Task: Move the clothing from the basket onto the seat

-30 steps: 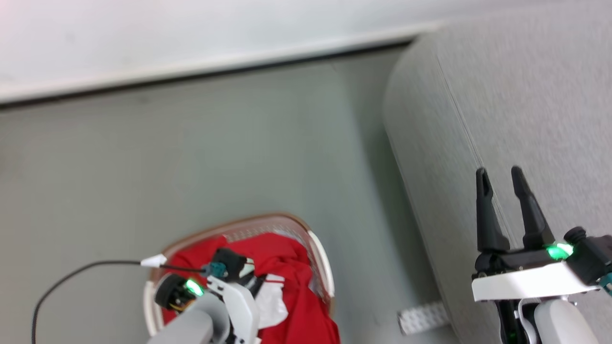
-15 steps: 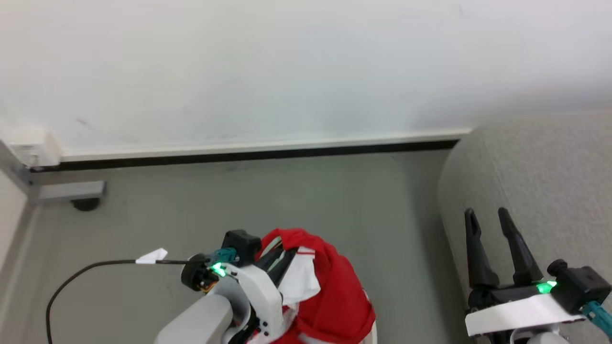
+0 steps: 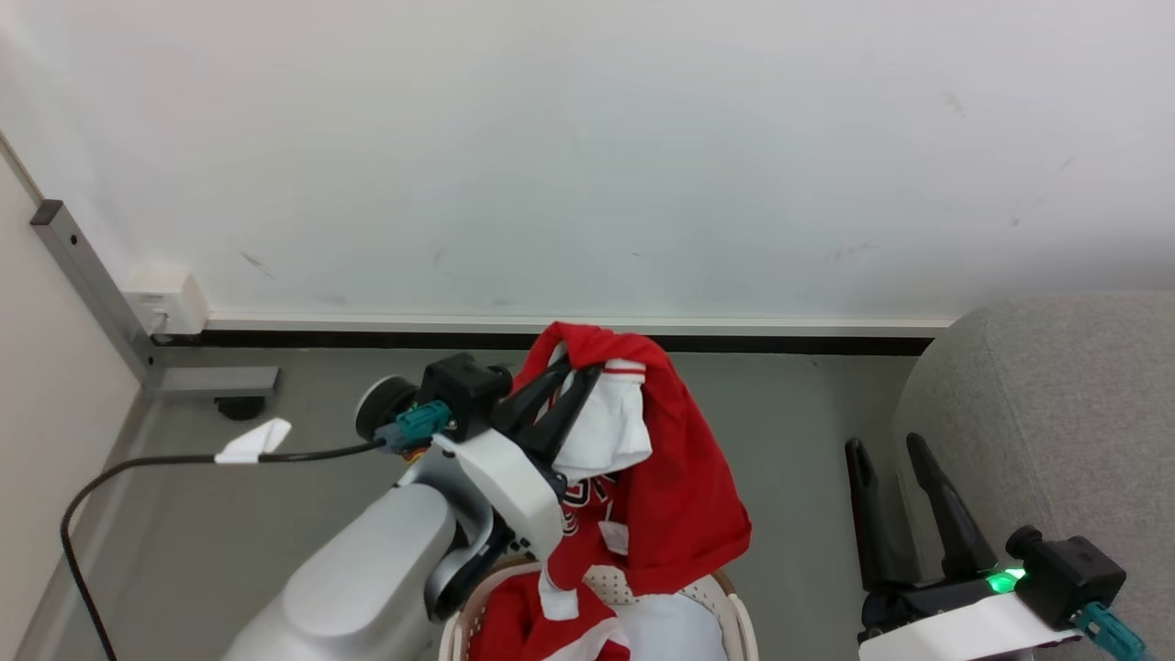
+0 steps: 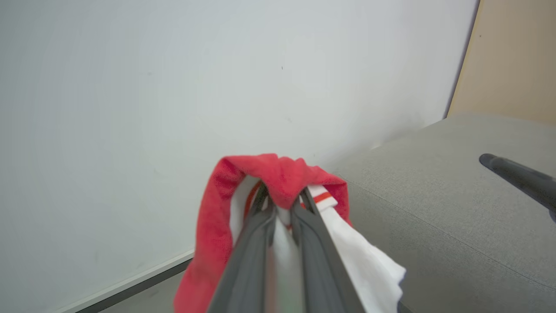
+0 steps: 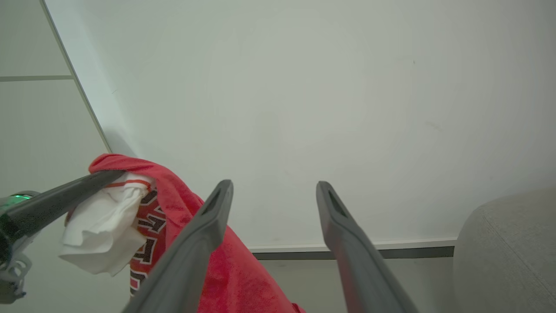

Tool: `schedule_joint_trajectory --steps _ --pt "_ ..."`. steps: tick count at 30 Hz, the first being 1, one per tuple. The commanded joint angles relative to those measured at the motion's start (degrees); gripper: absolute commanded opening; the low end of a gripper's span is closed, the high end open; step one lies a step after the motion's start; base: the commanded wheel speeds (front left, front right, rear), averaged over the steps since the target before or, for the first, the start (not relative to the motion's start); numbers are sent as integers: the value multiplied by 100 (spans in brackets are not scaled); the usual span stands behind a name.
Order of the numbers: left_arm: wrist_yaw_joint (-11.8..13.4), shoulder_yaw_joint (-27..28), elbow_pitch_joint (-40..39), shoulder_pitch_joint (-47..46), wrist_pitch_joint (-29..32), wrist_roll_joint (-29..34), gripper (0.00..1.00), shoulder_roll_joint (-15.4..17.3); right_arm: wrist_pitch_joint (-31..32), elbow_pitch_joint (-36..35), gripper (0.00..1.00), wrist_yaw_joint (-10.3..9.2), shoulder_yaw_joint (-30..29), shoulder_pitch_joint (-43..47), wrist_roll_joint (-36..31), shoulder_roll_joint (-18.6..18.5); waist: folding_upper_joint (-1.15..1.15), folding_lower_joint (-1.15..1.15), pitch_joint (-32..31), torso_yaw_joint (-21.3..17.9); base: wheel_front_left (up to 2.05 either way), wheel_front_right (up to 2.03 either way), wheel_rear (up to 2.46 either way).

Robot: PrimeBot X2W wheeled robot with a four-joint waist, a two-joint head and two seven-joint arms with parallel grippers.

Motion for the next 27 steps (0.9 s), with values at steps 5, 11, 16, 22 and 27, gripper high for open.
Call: schedule_joint_trajectory --steps 5,11,16,22,27 --pt "153 136 -479 -160 8 47 0 126 4 57 100 -12 178 92 22 -21 0 1 -59 112 0 0 0" --pt "260 143 -808 -63 79 -20 0 170 4 124 100 -12 322 76 -85 -22 0 1 -58 168 0 0 0" --pt "313 77 -919 -17 120 6 0 140 4 214 100 -12 525 112 -113 -21 0 1 -73 239 0 0 0" --pt "294 -82 -978 85 171 -8 0 33 4 423 100 -12 986 -116 -249 -21 0 1 -82 358 0 0 0" --pt "226 -301 -968 201 170 43 0 -127 4 766 100 -12 1258 -366 -308 -23 0 1 -84 516 0 0 0"
